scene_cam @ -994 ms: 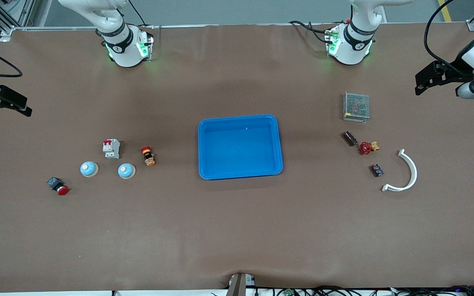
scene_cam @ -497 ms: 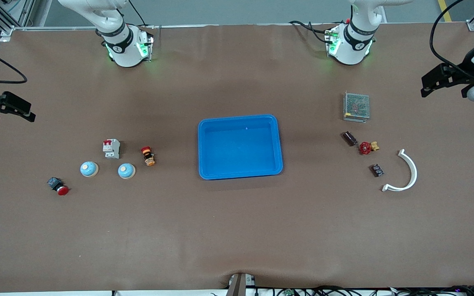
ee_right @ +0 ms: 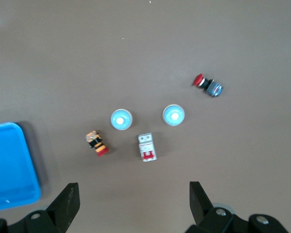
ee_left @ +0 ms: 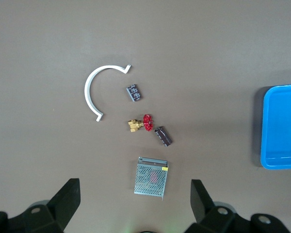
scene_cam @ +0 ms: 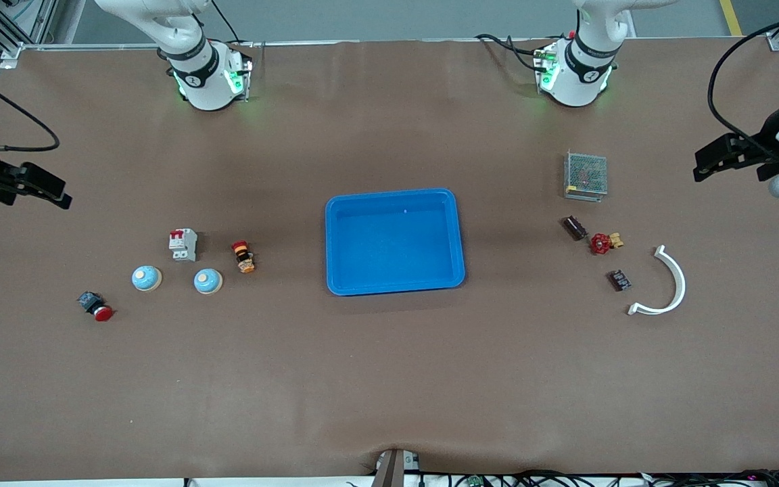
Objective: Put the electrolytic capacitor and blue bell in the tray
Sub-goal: 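Move the right gripper toward a blue bell while the left gripper reaches capacitors, then grasp the blue bell with the right gripper while the left gripper grasps a capacitor, then carry the bell and capacitor over the blue tray with both grippers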
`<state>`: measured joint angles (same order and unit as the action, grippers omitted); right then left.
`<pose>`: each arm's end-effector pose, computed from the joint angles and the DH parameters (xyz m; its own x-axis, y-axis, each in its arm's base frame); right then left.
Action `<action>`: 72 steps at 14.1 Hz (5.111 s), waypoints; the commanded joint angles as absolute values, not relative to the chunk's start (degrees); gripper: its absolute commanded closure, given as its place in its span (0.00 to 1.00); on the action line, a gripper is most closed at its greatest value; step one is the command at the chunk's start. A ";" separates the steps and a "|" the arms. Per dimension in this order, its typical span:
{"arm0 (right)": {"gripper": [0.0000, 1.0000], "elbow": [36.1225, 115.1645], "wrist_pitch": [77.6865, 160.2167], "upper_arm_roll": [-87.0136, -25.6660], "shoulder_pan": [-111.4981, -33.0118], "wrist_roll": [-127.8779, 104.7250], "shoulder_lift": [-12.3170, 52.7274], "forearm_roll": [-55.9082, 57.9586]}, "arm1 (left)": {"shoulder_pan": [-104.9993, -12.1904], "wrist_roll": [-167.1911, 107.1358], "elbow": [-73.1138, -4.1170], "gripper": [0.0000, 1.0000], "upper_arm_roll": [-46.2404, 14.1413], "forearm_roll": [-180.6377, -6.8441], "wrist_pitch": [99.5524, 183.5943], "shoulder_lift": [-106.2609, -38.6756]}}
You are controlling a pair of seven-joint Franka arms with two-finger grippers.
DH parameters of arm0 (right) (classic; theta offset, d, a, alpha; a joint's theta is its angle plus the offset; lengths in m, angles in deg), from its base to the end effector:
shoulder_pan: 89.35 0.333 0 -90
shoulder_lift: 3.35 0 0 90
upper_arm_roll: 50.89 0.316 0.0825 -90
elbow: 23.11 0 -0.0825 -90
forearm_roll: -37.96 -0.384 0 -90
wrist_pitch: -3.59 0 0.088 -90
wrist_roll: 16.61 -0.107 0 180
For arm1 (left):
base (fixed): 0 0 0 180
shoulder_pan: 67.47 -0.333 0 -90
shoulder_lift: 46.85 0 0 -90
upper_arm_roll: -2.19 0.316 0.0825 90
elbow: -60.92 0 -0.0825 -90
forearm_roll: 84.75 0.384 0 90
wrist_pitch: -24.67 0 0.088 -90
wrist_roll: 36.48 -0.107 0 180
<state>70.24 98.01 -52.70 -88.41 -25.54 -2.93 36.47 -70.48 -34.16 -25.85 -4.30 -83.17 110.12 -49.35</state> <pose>0.5626 -0.0059 0.5995 0.9850 -0.1721 0.0072 -0.1719 -0.9847 -0.0272 0.5590 -0.0294 0.6200 0.9977 -0.0182 -0.0654 -0.0198 -0.9995 -0.0253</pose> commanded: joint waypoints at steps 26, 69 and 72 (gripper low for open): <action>0.00 101.87 149.91 -52.91 -79.95 -46.93 11.23 41.39 | -73.01 -10.91 -78.46 0.10 -7.22 -93.35 153.58 -46.57; 1.00 96.69 143.81 -52.83 -80.39 -49.39 19.34 40.08 | -52.46 19.05 -65.82 1.00 -7.48 -95.74 164.07 -62.93; 1.00 93.70 138.26 -52.13 -78.73 -57.62 17.57 32.00 | -47.62 26.95 -64.42 1.00 -7.48 -95.65 164.25 -63.63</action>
